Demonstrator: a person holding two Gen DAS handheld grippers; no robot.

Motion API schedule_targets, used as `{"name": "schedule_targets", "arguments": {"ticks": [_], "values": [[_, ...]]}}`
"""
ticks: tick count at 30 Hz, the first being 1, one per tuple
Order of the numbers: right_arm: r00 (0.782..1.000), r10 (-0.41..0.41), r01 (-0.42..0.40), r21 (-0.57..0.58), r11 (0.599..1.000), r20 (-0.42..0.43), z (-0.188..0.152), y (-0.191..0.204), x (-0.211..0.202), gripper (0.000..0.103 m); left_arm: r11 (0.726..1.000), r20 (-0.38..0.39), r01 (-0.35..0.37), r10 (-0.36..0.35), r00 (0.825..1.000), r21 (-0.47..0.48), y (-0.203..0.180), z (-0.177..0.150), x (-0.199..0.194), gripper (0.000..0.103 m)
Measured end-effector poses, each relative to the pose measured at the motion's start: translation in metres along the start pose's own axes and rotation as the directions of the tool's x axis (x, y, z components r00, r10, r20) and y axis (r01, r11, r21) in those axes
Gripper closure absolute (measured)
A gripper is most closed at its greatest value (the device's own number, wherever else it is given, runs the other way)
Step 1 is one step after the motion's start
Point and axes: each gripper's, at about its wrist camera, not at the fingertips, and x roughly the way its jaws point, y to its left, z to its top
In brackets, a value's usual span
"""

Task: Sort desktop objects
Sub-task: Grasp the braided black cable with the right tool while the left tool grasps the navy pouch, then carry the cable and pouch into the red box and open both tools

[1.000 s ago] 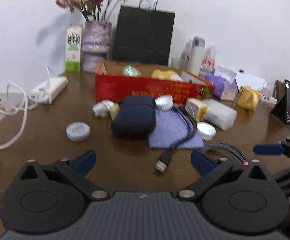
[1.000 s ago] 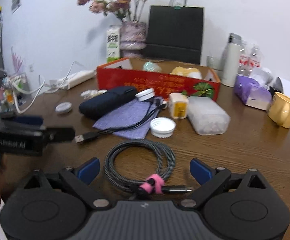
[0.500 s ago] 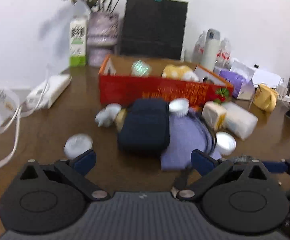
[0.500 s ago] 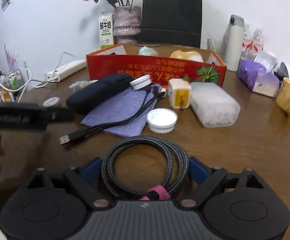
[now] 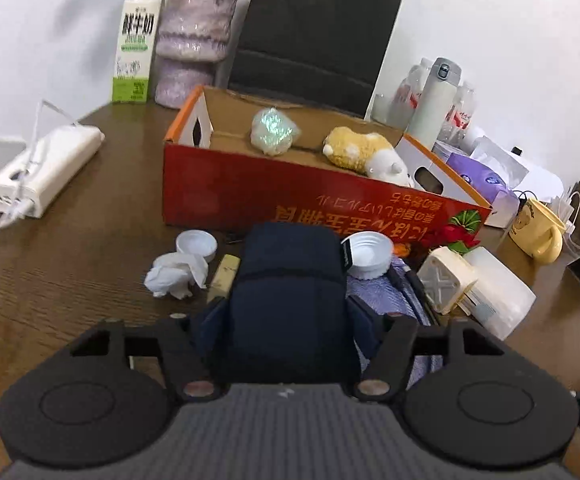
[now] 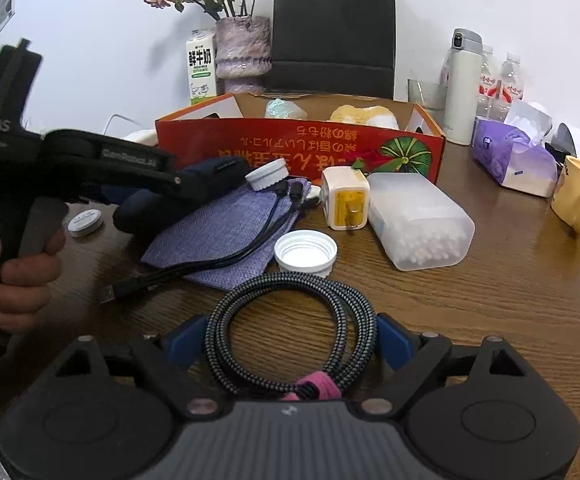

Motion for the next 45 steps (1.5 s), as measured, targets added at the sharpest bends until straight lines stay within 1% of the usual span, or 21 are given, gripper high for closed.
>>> {"name": "schedule_targets", "arguments": {"ticks": [2, 5, 8, 12, 16, 18, 21, 23, 26, 29, 30, 32, 34, 35, 36, 37, 39, 40, 42, 44, 45], "values": [[1.0, -0.007, 0.007, -0.003, 1.0, 0.001, 0.0, 0.001, 0.0, 0.015, 1.0, -0.002, -0.003, 0.003, 1.0, 0.015, -0.005, -0.003, -0.007, 0.04], [1.0, -0.021, 0.021, -0.009, 1.0, 0.008, -0.002, 0.002, -0.003, 0.016, 1.0, 0.016, -0.002, 0.002, 1.0, 0.008, -0.01, -0.008, -0.024, 0.041], [0.999, -0.03, 0.03, -0.006, 1.0, 0.035, -0.004, 0.003, -0.008, 0.017, 1.0, 0.068, 0.005, -0.005, 0.998, 0.003, -0.014, -0.013, -0.056, 0.041], [0.998, -0.045, 0.046, -0.012, 0.999, 0.051, -0.006, 0.005, -0.015, 0.017, 0.999, 0.121, -0.032, 0.027, 0.992, 0.04, -0.017, -0.022, -0.1, 0.041], [0.995, -0.031, 0.03, 0.007, 1.0, 0.094, -0.005, 0.005, -0.034, 0.018, 0.994, 0.112, -0.093, 0.086, 0.99, 0.058, -0.012, -0.042, -0.128, 0.041], [0.993, -0.033, 0.033, 0.003, 0.999, 0.115, -0.006, 0.007, -0.043, 0.018, 0.994, 0.091, -0.1, 0.095, 0.991, 0.05, -0.006, -0.055, -0.138, 0.041], [0.992, -0.037, 0.037, -0.001, 0.999, 0.121, -0.008, 0.011, -0.05, 0.018, 0.994, 0.041, -0.101, 0.1, 0.994, 0.034, -0.002, -0.072, -0.138, 0.04], [0.992, -0.038, 0.039, -0.004, 0.999, 0.118, -0.009, 0.014, -0.052, 0.018, 0.992, 0.009, -0.117, 0.116, 0.993, 0.052, -0.004, -0.08, -0.129, 0.039], [0.993, -0.038, 0.04, -0.012, 0.999, 0.113, -0.012, 0.017, -0.055, 0.018, 0.983, 0.021, -0.155, 0.153, 0.988, 0.103, -0.012, -0.086, -0.119, 0.036], [0.994, -0.037, 0.039, -0.014, 0.999, 0.104, -0.015, 0.017, -0.054, 0.018, 0.987, 0.048, -0.118, 0.113, 0.992, 0.105, -0.009, -0.079, -0.11, 0.024], [0.994, -0.038, 0.039, -0.011, 0.999, 0.101, -0.015, 0.016, -0.052, 0.018, 0.988, 0.051, -0.11, 0.105, 0.993, 0.105, -0.006, -0.076, -0.105, 0.023], [0.995, -0.04, 0.04, -0.003, 0.999, 0.092, -0.015, 0.015, -0.05, 0.018, 0.99, 0.018, -0.106, 0.105, 0.994, 0.093, 0.0, -0.068, -0.091, 0.023], [0.995, -0.04, 0.04, -0.005, 0.999, 0.091, -0.015, 0.014, -0.05, 0.018, 0.995, -0.018, -0.077, 0.078, 0.997, 0.067, 0.007, -0.063, -0.081, 0.023], [0.995, -0.041, 0.041, -0.005, 0.999, 0.093, -0.015, 0.014, -0.05, 0.018, 0.997, -0.03, -0.055, 0.056, 0.998, 0.054, 0.01, -0.061, -0.078, 0.025], [0.995, -0.043, 0.043, -0.003, 0.999, 0.095, -0.015, 0.014, -0.05, 0.018, 0.998, -0.043, -0.044, 0.046, 0.998, 0.043, 0.011, -0.06, -0.075, 0.031], [0.994, -0.044, 0.044, 0.0, 0.999, 0.095, -0.015, 0.015, -0.05, 0.018, 0.998, -0.043, -0.04, 0.042, 0.998, 0.039, 0.011, -0.06, -0.074, 0.031], [0.995, -0.042, 0.042, 0.003, 0.999, 0.093, -0.015, 0.014, -0.049, 0.018, 0.996, -0.033, -0.055, 0.057, 0.998, 0.067, 0.005, -0.062, -0.077, 0.038], [0.995, -0.039, 0.039, 0.002, 0.999, 0.093, -0.015, 0.015, -0.049, 0.018, 0.995, -0.027, -0.058, 0.06, 0.998, 0.079, 0.003, -0.063, -0.08, 0.039], [0.995, -0.028, 0.028, 0.002, 1.0, 0.099, -0.014, 0.014, -0.051, 0.018, 0.996, -0.018, -0.063, 0.064, 0.998, 0.066, 0.002, -0.064, -0.088, 0.042], [0.993, -0.013, 0.011, 0.019, 1.0, 0.121, -0.008, 0.011, -0.056, 0.018, 0.996, -0.002, -0.063, 0.063, 0.998, 0.062, 0.0, -0.058, -0.097, 0.042], [0.991, -0.002, -0.002, 0.029, 1.0, 0.135, -0.002, 0.008, -0.059, 0.018, 0.996, 0.019, -0.057, 0.056, 0.998, 0.069, 0.0, -0.051, -0.105, 0.042]]}}
